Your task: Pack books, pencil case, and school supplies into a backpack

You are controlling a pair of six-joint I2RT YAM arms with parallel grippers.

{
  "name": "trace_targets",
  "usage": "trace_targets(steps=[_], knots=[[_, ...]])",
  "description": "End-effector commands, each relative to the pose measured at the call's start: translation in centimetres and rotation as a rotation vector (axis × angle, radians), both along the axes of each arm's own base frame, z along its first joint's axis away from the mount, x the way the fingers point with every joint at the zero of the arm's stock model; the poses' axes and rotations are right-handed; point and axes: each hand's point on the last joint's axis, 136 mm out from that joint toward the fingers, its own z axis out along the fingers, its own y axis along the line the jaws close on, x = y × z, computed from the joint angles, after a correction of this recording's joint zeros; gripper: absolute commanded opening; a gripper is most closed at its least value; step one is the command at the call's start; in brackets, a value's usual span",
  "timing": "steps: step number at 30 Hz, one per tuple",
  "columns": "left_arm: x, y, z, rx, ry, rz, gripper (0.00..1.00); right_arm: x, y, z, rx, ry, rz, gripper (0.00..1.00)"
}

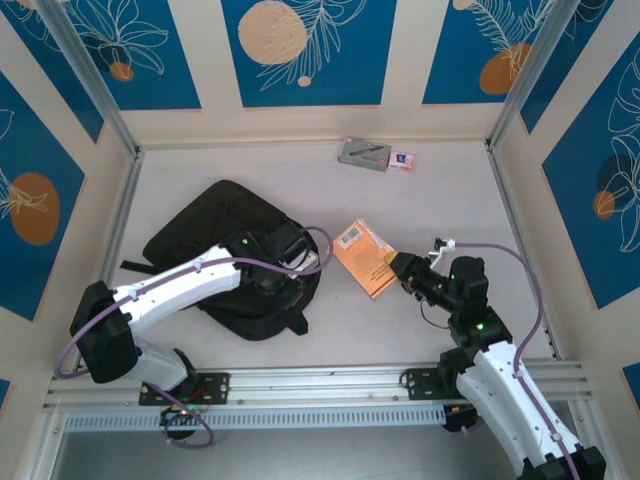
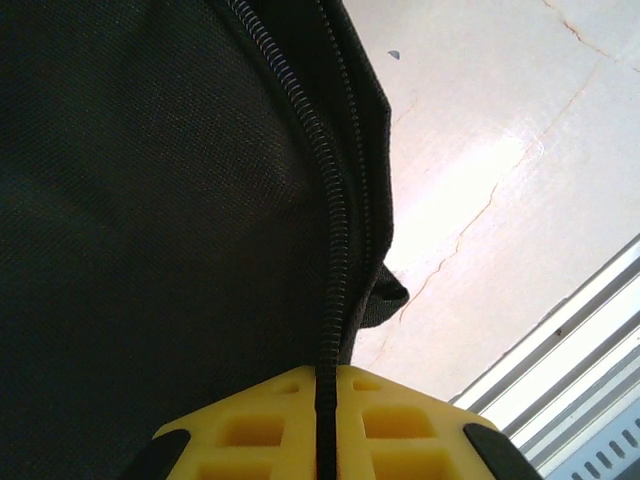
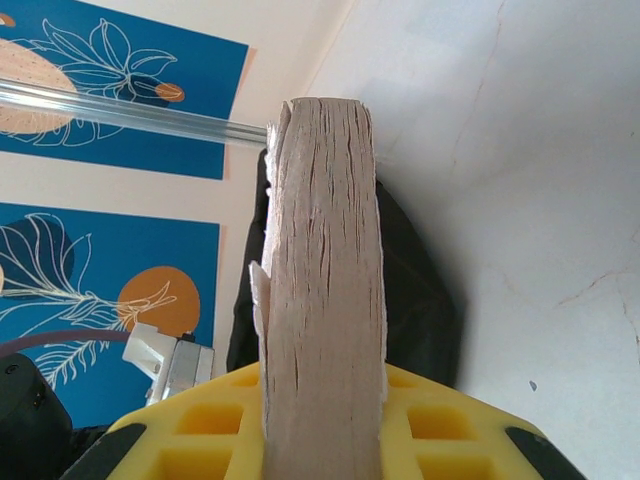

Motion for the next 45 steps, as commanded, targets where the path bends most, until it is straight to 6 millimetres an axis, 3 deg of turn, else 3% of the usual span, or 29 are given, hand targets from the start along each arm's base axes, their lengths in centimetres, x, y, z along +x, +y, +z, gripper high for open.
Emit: trace_targets(steps=[1, 9, 17, 27, 36, 45], knots=[[-0.1, -0.9, 0.6, -0.049, -0.001, 0.003, 0.1, 0.0, 0.4, 1.6, 0.037, -0.058, 0.024, 0.0], [0.4, -0.9, 1.7, -0.072, -0.027, 0.016, 0.15, 0.0, 0.4, 1.3, 0.047, -0.05, 0.025, 0.0], [0.3, -0.7, 1.4, -0.073, -0.021, 0.024, 0.17, -0.1, 0.5, 1.2, 0.051, -0.047, 0.029, 0.0], [0.6, -0.5, 1.9, -0.085, -0.034, 0.035, 0.0, -0.1, 0.5, 1.0, 0.058, -0.042, 0.031, 0.0], [0.5, -0.4, 2.0, -0.108, -0.037, 0.04, 0.0, -0.1, 0.6, 1.0, 0.055, -0.046, 0.035, 0.0], [1.7, 1.4, 5.1, -0.126, -0.14, 0.089, 0.0, -0.6, 1.2, 3.3, 0.034, -0.117, 0.089, 0.0]])
